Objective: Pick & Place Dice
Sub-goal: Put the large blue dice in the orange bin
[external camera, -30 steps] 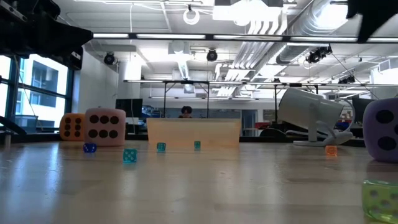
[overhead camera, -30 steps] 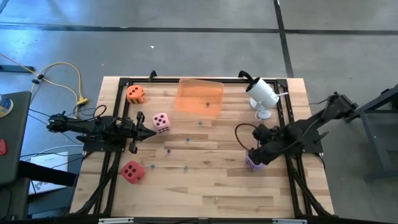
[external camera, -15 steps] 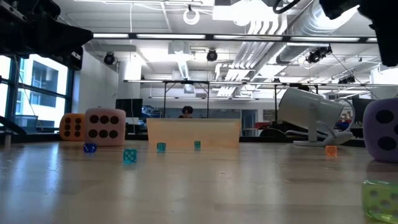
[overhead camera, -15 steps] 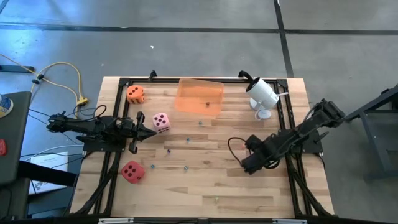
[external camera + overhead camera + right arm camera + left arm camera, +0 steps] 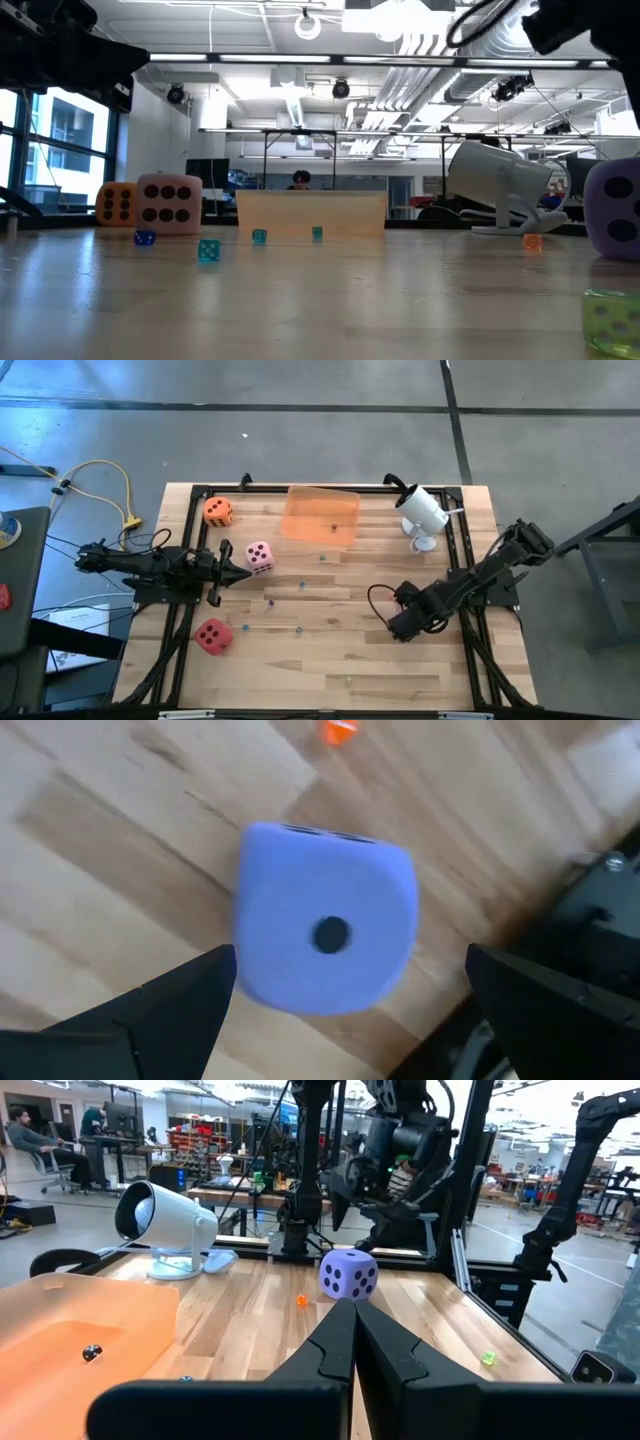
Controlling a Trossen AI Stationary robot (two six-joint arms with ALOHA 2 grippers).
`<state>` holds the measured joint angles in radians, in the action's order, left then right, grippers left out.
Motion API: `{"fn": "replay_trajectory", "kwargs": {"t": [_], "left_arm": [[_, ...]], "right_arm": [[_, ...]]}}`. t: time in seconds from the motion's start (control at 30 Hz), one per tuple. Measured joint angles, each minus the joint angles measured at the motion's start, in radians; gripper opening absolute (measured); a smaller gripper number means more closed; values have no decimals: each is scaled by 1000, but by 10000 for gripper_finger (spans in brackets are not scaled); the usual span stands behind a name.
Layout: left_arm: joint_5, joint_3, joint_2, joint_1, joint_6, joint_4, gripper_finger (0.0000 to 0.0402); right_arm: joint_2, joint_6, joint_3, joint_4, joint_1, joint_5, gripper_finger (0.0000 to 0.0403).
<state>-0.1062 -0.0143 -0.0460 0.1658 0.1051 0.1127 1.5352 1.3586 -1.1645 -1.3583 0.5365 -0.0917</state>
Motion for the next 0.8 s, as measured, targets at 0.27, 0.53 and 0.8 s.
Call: {"fn": "replay_trajectory", "kwargs": {"t": [0.27,0.53,0.8], "left_arm": [[0,0,0,0,-2,0,1],[0,0,0,0,-26,0,1],[0,0,0,0,-25,0,1]], "right_arm": [[-6,-6,68,87,0,21,388],[-6,-27,99,134,0,20,388],[-6,-28,129,147,-12,21,388]]}}
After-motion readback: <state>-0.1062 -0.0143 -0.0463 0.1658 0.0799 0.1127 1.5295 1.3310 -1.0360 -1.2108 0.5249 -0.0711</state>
